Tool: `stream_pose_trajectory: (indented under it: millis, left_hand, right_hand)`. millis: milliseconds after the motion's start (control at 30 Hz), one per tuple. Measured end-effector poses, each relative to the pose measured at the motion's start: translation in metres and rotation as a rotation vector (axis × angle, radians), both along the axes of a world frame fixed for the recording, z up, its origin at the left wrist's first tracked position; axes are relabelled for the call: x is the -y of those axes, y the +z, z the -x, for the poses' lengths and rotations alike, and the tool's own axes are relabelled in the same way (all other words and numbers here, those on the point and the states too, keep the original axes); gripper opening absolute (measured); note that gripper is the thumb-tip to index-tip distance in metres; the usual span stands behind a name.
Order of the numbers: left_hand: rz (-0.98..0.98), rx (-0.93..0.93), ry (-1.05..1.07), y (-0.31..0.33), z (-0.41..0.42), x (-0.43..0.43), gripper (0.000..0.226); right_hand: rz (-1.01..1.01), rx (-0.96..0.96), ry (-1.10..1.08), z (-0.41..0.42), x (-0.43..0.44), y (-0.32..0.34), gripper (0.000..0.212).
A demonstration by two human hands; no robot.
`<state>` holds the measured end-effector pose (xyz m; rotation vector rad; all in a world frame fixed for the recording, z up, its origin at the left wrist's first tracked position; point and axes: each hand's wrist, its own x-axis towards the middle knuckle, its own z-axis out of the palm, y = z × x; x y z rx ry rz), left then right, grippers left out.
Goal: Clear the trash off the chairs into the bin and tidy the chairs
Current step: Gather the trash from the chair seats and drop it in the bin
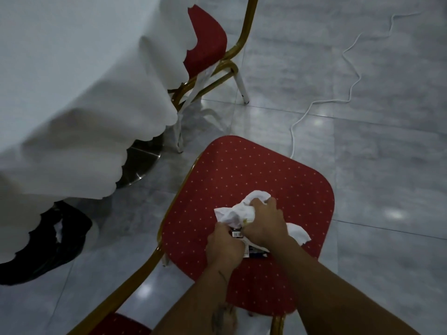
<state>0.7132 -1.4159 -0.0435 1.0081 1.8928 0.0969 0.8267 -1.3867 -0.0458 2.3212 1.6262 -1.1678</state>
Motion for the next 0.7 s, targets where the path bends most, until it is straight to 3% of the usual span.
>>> stream_pose_trajectory:
  millis: [67,167,267,467,567,700]
  left_hand:
    - [0.029,-0.007,0.012,0.002,0.014,-0.003,0.019]
    - [0.016,0.054,0.054,0.006,0.040,-0.012,0.023]
    - [-0.016,0.135,0.078,0.015,0.070,-0.029,0.022]
    - [0.098,0.215,-0.079,0.091,0.140,-0.079,0.018]
    - [0.151,0.282,-0.093,0.153,0.184,-0.087,0.022]
    - [0.147,0.282,-0.188,0.217,0.233,-0.069,0.023]
  right_hand:
    - [0.009,-0.131,-0.090,-0.002,0.003,0.002,0.060]
    - [0.023,-0.320,-0.199,-0.002,0.000,0.010,0.053]
    - [0.095,-0.400,-0.222,0.009,-0.012,0.028,0.042]
    - [0.031,-0.536,-0.120,0.059,-0.048,0.091,0.044]
    - [0.002,-0.600,-0.044,0.096,-0.059,0.138,0.056]
    - [0.024,-0.631,0.079,0.142,-0.050,0.196,0.040]
